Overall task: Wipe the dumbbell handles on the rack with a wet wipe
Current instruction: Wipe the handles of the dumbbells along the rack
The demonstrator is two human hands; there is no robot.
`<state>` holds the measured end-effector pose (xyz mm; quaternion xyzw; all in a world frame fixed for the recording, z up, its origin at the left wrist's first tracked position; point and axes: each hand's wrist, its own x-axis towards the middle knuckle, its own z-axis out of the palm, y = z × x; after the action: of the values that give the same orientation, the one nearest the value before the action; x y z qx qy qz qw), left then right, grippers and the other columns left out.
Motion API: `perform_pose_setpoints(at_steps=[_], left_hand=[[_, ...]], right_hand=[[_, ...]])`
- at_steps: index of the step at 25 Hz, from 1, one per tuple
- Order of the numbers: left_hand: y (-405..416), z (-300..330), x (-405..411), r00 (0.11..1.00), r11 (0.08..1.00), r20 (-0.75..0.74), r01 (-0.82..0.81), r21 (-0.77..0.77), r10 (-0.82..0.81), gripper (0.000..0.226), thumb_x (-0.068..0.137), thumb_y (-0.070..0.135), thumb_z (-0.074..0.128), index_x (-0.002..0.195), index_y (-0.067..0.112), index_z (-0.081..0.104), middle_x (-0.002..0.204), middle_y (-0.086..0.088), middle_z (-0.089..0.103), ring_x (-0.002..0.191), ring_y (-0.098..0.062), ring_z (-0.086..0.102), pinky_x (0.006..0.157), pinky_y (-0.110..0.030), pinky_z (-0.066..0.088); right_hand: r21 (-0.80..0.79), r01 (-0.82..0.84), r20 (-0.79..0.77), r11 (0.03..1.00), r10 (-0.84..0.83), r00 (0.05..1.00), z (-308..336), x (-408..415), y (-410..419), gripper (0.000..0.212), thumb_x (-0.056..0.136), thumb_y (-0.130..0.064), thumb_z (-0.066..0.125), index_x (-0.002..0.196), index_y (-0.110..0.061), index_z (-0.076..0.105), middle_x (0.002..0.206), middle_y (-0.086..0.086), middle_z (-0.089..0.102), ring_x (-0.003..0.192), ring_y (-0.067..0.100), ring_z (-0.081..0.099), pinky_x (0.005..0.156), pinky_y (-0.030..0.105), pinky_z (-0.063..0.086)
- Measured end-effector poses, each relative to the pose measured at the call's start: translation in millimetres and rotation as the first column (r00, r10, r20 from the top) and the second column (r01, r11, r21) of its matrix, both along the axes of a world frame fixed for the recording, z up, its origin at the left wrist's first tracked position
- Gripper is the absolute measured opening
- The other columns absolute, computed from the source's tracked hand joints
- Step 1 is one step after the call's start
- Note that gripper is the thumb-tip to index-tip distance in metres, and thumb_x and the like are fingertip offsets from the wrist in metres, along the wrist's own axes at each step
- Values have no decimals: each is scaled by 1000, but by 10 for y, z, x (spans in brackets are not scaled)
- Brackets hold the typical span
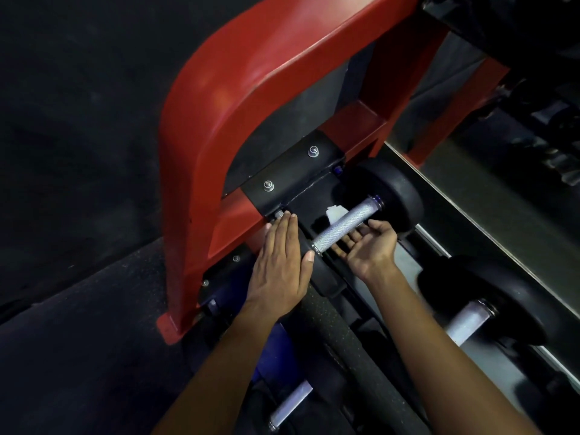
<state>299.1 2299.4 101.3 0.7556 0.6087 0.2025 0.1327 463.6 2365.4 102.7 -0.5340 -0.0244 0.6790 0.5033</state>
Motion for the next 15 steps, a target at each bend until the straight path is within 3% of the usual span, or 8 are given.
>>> perform_pose_setpoints(at_steps=[3,10,15], left_hand=[[-11,-4,-3,1000,1000,-4,-2,6,2,70,99,44,4,144,-7,20,152,-22,25,142,-29,23,119,-32,1],[-3,3,13,1000,1000,-17,-5,10,5,72,99,45,3,143,-8,25,150,-23,29,141,-30,26,118,-36,7],[-25,4,2,1000,1000,-7,4,-5,-4,73,99,46,3,143,-8,25,149,-23,30,140,-30,27,118,-35,7]], right_hand=[[-11,-80,50,997,81,995,-12,-68,-42,23,83,-32,34,86,-16,50,92,7,57,94,25,53,90,44,42],[-46,-245,246,969,248,937,27,-262,-239,12,83,-14,48,75,-13,57,62,-1,57,54,11,53,55,23,44],[42,-216,337,976,189,922,36,-209,-390,9,84,-4,64,77,-8,61,58,-1,60,51,7,56,62,22,50]])
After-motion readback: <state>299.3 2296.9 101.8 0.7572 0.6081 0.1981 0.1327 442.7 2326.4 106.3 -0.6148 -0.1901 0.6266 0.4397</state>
